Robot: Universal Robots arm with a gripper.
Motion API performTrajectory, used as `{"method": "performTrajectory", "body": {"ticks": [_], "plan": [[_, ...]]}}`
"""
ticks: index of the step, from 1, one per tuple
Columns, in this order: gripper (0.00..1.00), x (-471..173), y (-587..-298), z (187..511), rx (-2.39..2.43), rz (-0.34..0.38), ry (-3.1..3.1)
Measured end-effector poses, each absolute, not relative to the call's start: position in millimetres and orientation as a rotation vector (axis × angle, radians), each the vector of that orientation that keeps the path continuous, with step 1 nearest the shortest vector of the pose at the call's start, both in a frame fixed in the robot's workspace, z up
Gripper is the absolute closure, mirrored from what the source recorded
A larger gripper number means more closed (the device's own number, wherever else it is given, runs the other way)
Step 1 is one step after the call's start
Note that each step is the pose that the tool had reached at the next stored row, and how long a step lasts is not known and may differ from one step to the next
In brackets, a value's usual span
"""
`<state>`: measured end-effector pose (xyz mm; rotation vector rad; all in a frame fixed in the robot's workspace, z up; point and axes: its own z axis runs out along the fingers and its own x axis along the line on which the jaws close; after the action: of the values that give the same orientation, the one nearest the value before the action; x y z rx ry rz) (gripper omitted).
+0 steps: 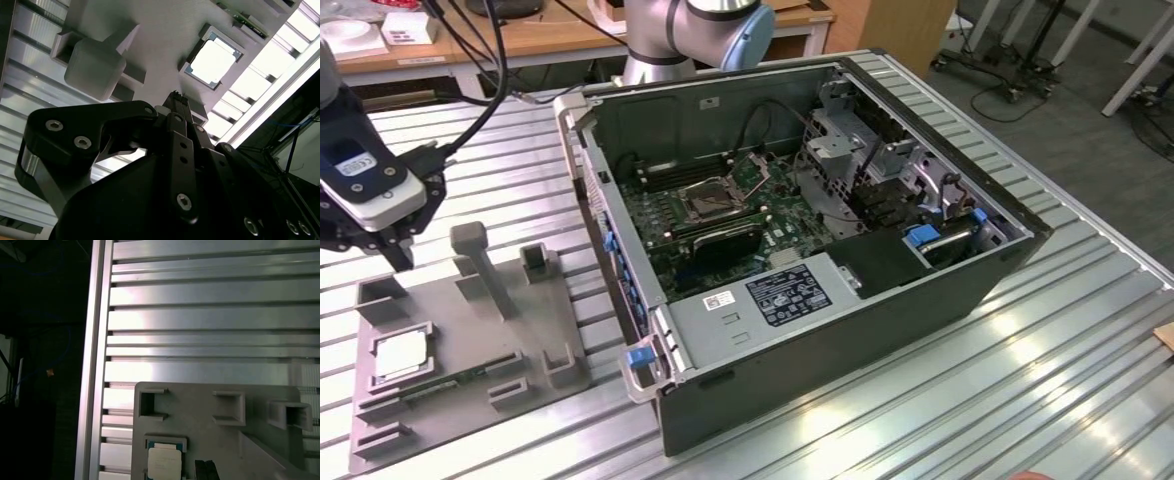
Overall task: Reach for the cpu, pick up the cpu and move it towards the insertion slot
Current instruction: 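Reach for the cpu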
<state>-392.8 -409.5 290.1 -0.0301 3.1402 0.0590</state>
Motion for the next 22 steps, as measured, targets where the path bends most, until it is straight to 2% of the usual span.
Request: {"method": "performTrajectory", "body": {"ticks": [22], "plan": [[0.9, -393.6, -410.1, 281.4, -0.03, 0.058, 3.14]]}}
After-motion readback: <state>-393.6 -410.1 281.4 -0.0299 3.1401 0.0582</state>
